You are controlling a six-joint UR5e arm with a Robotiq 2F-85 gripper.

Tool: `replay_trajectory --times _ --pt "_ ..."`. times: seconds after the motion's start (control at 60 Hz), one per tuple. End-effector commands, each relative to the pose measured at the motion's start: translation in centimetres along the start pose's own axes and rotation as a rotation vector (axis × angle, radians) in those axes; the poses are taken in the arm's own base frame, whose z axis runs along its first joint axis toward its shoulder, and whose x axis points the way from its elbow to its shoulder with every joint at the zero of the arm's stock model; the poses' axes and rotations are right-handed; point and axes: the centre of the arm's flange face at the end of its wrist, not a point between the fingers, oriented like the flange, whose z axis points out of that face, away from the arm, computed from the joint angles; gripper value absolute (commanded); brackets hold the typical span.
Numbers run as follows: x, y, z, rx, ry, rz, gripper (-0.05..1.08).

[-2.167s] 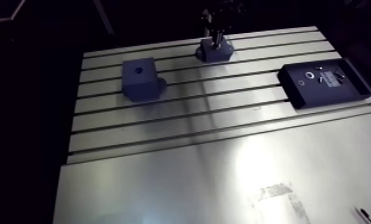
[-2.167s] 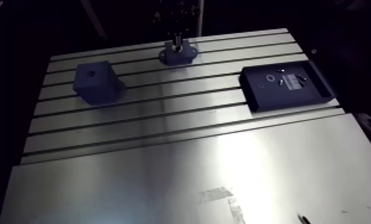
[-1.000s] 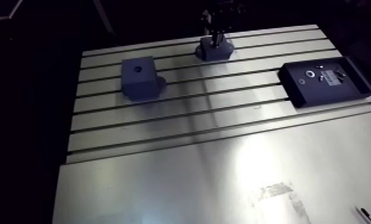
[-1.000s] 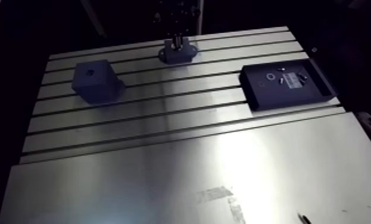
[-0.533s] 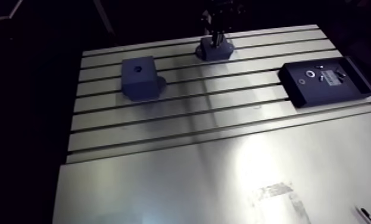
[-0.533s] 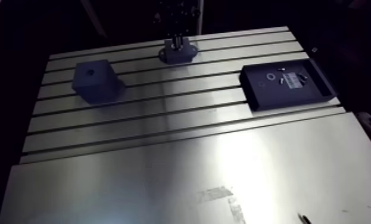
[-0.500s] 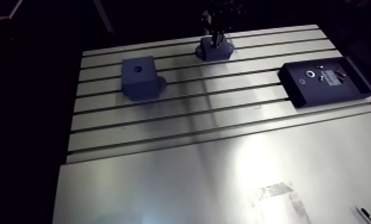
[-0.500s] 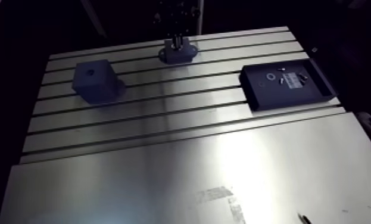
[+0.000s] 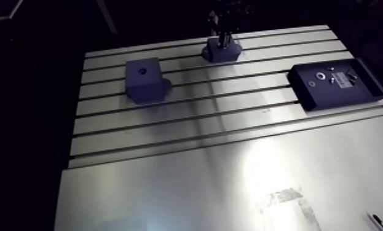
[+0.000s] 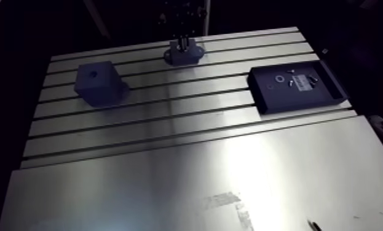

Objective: Pick up the bearing and press it into the housing until flush.

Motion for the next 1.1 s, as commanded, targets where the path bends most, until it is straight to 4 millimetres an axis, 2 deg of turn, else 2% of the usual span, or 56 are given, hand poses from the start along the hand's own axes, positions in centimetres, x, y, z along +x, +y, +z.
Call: replay_trajectory --times 0.017,1.1 --pt "0.00 -0.01 0.01 0.001 0.000 0.000 1.08" --pt "0.06 -0.08 0.04 0.000 0.000 -0.001 1.08"
